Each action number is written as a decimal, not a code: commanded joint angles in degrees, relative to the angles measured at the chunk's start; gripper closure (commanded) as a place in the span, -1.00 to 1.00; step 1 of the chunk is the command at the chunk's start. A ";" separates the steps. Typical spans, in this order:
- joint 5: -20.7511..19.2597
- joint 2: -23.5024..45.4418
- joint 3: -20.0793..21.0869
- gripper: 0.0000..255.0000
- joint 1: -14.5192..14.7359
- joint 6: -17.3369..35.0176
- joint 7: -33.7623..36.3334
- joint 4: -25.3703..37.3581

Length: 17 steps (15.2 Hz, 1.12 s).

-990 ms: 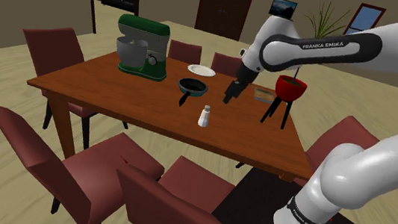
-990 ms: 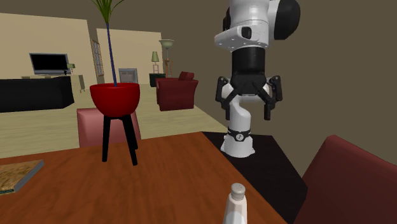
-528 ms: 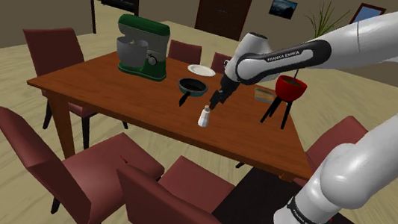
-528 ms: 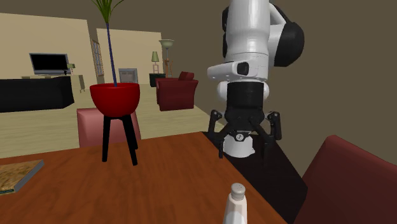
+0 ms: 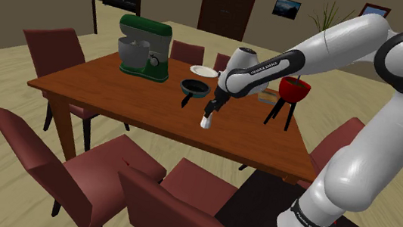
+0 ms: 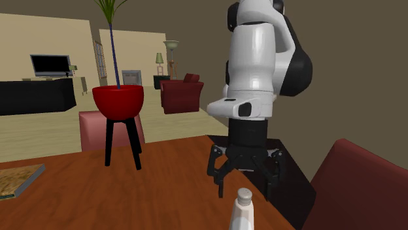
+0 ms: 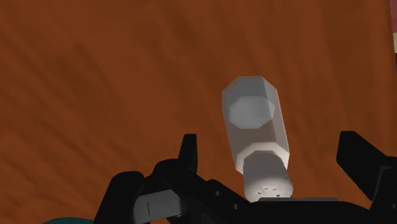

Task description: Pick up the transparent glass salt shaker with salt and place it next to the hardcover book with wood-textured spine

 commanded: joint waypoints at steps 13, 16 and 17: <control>0.45 2.42 -0.03 1.00 0.00 2.66 -0.42 -0.20; 0.45 2.41 -0.03 1.00 0.00 2.67 -0.42 -0.22; 0.45 2.43 -0.03 1.00 0.00 2.68 -0.42 -0.21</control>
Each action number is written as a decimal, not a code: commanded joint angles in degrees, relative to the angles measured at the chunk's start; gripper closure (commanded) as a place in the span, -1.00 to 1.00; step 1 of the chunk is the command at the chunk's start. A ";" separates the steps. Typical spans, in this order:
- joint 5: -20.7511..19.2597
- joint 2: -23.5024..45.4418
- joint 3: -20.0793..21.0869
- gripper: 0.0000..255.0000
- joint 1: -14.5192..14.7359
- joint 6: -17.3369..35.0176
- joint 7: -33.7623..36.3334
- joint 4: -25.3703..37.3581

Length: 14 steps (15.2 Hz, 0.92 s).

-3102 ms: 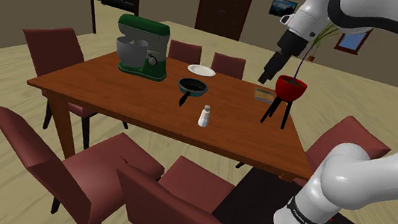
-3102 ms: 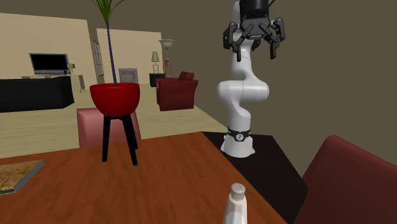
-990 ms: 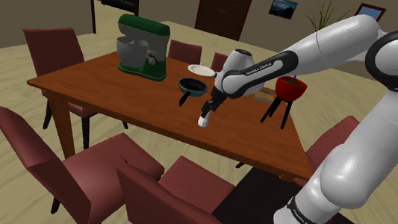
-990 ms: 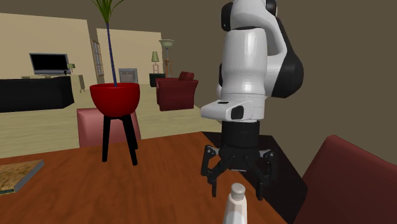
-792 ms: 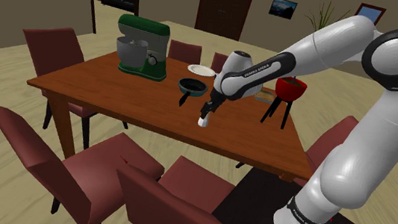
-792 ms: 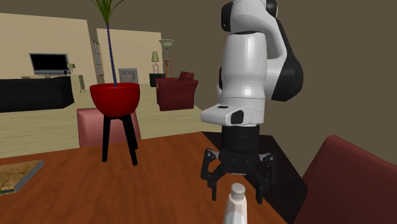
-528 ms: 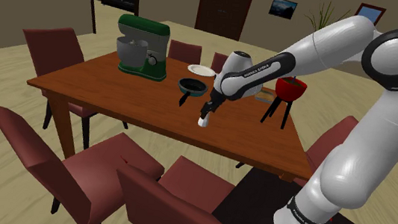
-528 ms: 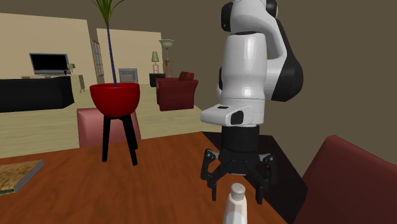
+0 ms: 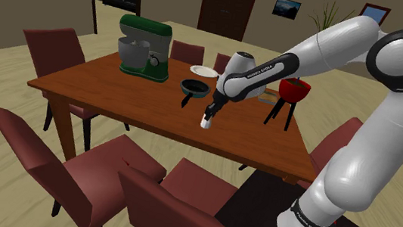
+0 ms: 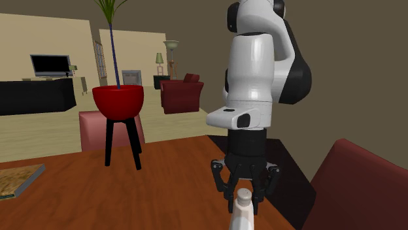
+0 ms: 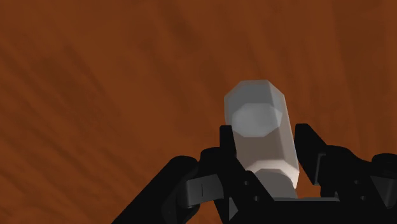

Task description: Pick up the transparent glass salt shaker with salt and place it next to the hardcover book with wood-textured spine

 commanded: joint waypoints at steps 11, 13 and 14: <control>-0.78 -4.16 0.01 1.00 -0.05 -6.37 0.63 2.19; -0.92 -5.08 0.03 1.00 -0.06 -7.96 0.75 2.87; -0.99 -5.52 0.03 1.00 -0.07 -8.76 0.80 3.22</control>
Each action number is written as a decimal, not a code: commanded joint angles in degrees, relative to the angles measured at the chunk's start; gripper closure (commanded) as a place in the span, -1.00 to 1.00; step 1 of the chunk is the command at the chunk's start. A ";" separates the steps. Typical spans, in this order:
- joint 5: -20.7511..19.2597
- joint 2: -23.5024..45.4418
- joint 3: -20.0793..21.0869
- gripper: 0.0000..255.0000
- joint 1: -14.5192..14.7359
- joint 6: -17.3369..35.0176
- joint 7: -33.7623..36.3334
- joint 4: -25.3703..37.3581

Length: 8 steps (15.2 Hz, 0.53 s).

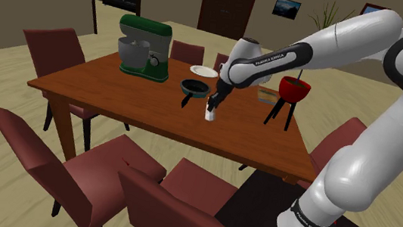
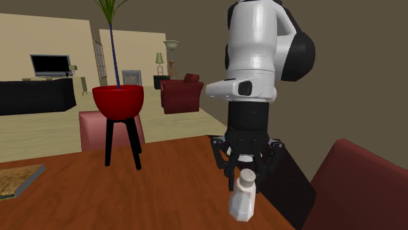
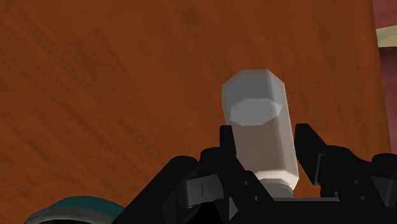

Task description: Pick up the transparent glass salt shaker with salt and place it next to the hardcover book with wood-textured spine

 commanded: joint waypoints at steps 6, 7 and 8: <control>-0.43 -2.81 0.14 1.00 0.01 -5.52 0.48 2.71; -0.47 -3.16 0.15 1.00 0.00 -6.31 0.52 3.15; -0.51 -3.49 0.17 1.00 0.00 -7.10 0.56 3.60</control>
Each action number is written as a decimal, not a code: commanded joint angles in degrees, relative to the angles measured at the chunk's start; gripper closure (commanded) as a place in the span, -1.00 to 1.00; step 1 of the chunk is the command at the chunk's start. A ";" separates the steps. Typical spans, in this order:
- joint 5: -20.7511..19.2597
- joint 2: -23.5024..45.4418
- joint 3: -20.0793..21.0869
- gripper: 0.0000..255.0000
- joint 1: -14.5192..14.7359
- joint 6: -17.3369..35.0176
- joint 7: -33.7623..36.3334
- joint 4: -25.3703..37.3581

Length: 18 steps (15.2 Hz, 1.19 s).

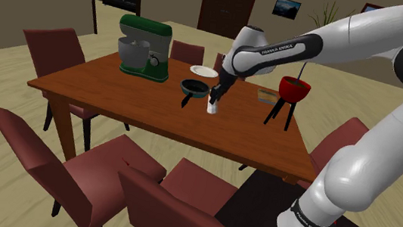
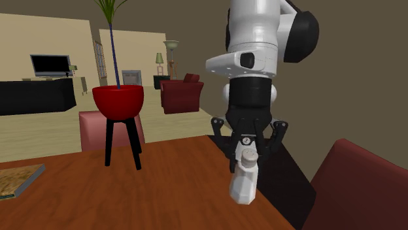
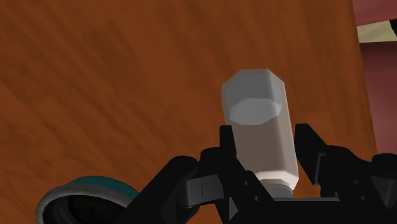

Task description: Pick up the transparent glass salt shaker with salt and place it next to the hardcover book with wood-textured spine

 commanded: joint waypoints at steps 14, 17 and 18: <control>-0.41 -3.82 0.22 1.00 0.00 -11.85 0.50 8.02; -0.26 -3.77 -0.67 1.00 -0.53 -12.81 -0.99 9.01; -0.08 -3.50 -1.58 1.00 -1.06 -12.87 -2.51 9.33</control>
